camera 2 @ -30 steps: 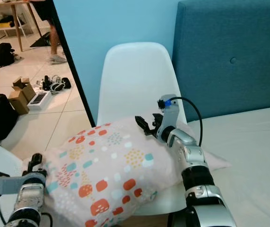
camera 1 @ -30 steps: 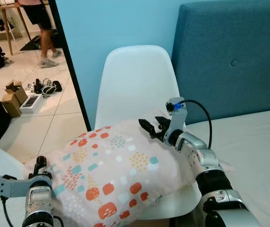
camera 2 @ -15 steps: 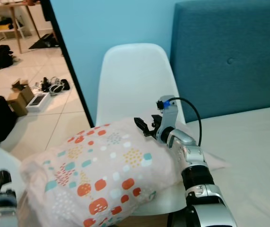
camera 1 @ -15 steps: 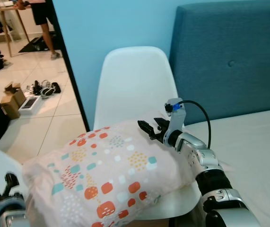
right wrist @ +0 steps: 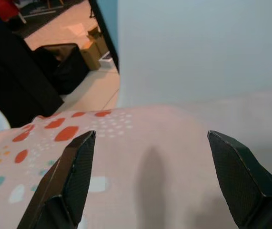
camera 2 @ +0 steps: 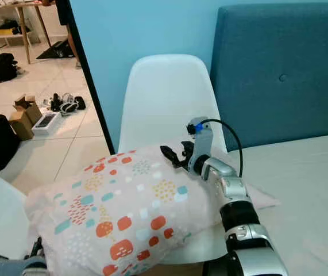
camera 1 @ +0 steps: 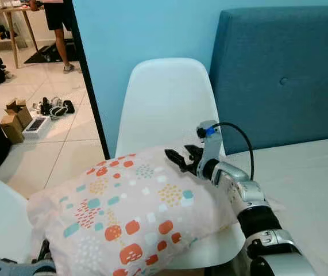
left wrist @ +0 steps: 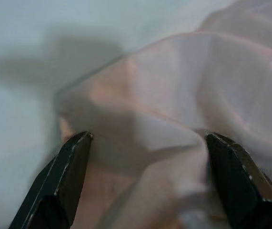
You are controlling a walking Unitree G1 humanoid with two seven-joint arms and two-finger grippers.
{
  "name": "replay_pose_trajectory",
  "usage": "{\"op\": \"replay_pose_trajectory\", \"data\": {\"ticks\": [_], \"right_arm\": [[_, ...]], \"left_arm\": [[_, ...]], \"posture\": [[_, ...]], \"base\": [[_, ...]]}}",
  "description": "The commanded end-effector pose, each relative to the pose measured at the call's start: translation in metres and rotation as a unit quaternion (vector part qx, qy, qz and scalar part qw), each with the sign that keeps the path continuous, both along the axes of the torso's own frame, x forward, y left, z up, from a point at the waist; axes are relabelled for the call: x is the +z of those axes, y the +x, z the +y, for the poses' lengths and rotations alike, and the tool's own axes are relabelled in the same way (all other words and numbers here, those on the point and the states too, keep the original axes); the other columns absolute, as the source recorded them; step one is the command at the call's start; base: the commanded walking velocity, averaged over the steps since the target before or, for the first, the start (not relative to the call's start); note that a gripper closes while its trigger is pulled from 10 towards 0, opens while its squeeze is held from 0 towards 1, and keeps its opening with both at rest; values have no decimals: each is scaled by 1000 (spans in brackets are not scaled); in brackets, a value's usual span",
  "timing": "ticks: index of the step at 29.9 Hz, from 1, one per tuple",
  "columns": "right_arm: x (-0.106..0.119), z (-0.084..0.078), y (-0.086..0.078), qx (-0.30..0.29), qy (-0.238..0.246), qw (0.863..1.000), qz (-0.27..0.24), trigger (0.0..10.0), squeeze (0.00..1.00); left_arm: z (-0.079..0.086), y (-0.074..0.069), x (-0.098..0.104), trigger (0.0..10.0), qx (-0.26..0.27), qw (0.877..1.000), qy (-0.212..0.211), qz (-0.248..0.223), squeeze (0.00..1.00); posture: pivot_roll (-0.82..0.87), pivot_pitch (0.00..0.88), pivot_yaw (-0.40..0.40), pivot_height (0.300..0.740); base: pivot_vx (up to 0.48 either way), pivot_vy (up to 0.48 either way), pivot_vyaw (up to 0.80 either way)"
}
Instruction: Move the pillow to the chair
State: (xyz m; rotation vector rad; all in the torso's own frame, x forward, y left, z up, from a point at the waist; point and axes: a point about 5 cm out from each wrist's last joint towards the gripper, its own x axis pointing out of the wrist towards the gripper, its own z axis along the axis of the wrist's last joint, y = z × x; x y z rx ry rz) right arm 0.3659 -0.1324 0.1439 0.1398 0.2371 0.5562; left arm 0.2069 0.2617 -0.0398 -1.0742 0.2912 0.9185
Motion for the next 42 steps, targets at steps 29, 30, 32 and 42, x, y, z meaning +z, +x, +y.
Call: {"op": "replay_pose_trajectory", "data": {"ticks": [29, 30, 32, 42], "right_arm": [[4, -33, -3, -67, -43, 997, 23, 10000, 0], [2, -36, -4, -72, -47, 996, 32, 10000, 0], [0, -37, -4, -76, -49, 995, 38, 10000, 0], [-8, -51, -11, -104, -50, 991, 74, 10000, 0]], "left_arm": [[-111, 152, 110, 10000, -277, 928, -35, -248, 0], [-126, 155, 114, 10000, -298, 919, -42, -256, 0], [-136, 156, 117, 10000, -312, 912, -47, -262, 0], [-128, 141, 93, 10000, -336, 918, -2, -212, 0]], "posture": [[-58, 38, 40, 575], [-65, 37, 43, 575], [-65, 37, 43, 575], [-81, 58, 47, 575]], "base": [[0, 0, 0], [0, 0, 0], [0, 0, 0], [0, 0, 0]]}}
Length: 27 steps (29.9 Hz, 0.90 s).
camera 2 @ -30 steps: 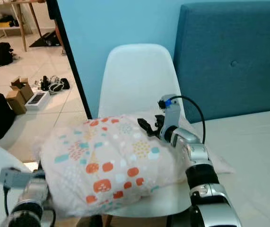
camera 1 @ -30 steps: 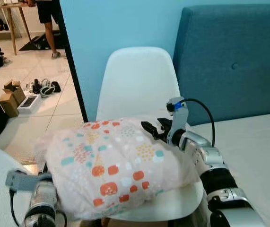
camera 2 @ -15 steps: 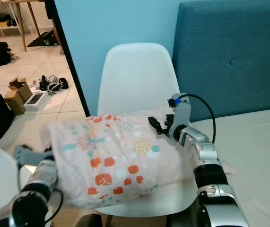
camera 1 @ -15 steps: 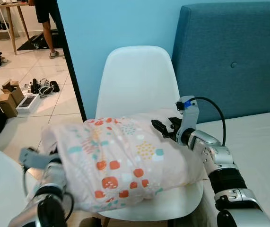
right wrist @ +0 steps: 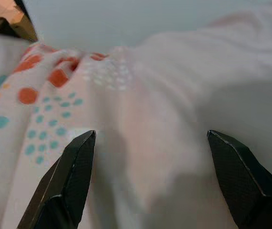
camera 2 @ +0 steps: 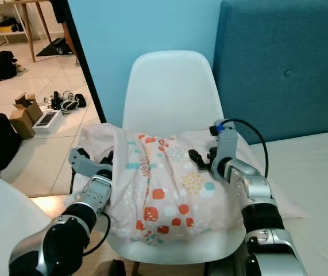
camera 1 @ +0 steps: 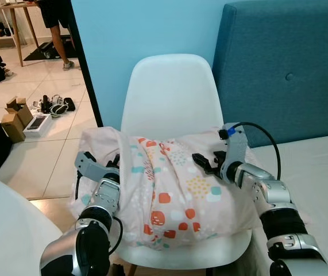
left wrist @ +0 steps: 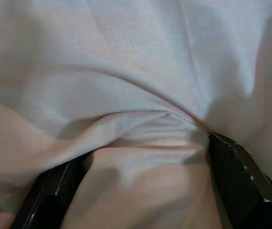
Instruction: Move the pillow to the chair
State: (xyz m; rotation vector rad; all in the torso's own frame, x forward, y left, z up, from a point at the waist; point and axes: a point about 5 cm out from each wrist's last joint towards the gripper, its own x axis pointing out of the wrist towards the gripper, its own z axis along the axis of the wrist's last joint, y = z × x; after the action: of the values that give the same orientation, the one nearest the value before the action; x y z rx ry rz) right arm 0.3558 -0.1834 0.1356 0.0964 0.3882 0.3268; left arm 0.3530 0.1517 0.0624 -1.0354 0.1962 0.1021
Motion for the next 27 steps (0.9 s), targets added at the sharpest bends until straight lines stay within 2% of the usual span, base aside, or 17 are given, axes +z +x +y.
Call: {"op": "replay_pose_trajectory", "data": {"ticks": [1, 2, 3, 4, 5, 6, 9, 10, 14, 17, 18, 20, 21, 23, 24, 25, 27], "right_arm": [[2, 1, -1, -4, 17, 1000, -2, 10000, 0], [3, 1, -1, -5, 20, 1000, -2, 10000, 0], [5, 4, 1, -1, 39, 999, -9, 10000, 0], [7, 6, 1, 1, 53, 999, -14, 10000, 0], [7, 6, 1, 1, 53, 999, -14, 10000, 0], [11, 10, 4, 1, 78, 997, -29, 10000, 0], [12, 16, 7, 3, 94, 995, -33, 10000, 0], [12, 16, 7, 3, 94, 995, -33, 10000, 0], [11, 26, 11, 12, 99, 995, -26, 10000, 0], [12, 32, 13, 21, 108, 993, -31, 10000, 0], [12, 32, 13, 21, 108, 993, -31, 10000, 0], [14, 34, 13, 23, 132, 990, -44, 10000, 0], [16, 35, 14, 20, 145, 988, -54, 10000, 0], [16, 35, 14, 20, 145, 988, -54, 10000, 0], [17, 36, 14, 17, 163, 984, -67, 10000, 0], [17, 38, 14, 17, 175, 982, -71, 10000, 0], [14, 40, 14, 15, 188, 979, -77, 10000, 0]], "left_arm": [[1, -11, -17, 10000, -17, 999, 31, 41, 0], [5, -12, -18, 10000, -14, 998, 40, 45, 0], [28, -18, -24, 10000, 6, 992, 102, 69, 0], [44, -23, -27, 10000, 20, 985, 147, 85, 0], [44, -23, -27, 10000, 20, 985, 147, 85, 0], [81, -37, -33, 10000, 61, 964, 226, 129, 0], [113, -49, -31, 10000, 100, 940, 292, 143, 0], [113, -49, -31, 10000, 100, 940, 292, 143, 0], [126, -47, -12, 10000, 124, 924, 347, 105, 0], [134, -54, -8, 10000, 142, 900, 391, 128, 0], [134, -54, -8, 10000, 142, 900, 391, 128, 0], [143, -59, 0, 10000, 164, 875, 436, 129, 0], [148, -62, 11, 10000, 187, 854, 471, 115, 0], [148, -62, 11, 10000, 187, 854, 471, 115, 0], [155, -66, 32, 10000, 223, 817, 523, 92, 0], [157, -67, 47, 10000, 241, 797, 549, 72, 0], [155, -66, 67, 10000, 254, 777, 575, 34, 0]], "posture": [[-77, 59, 47, 575], [-77, 59, 47, 575], [-47, 62, 39, 575], [-47, 62, 39, 575], [-47, 62, 39, 575], [-24, 59, 32, 575], [-4, 56, 28, 575], [-4, 56, 28, 575], [37, 27, 20, 575], [55, 12, 22, 575], [55, 12, 22, 575], [62, 2, 19, 575], [69, 0, 18, 580], [69, 0, 18, 580], [76, 0, 22, 589], [83, 0, 22, 594], [95, 0, 23, 604]], "base": [[0, 0, 0], [0, 0, 0], [0, 0, 0], [0, 0, 0], [0, 0, 0], [0, 0, 0], [0, 0, 0], [0, 0, 0], [0, 0, 0], [0, 0, 0], [0, 0, 0], [0, 0, 0], [0, 0, 0], [0, 0, 0], [0, 0, 0], [0, 0, 0], [0, 0, 0]]}}
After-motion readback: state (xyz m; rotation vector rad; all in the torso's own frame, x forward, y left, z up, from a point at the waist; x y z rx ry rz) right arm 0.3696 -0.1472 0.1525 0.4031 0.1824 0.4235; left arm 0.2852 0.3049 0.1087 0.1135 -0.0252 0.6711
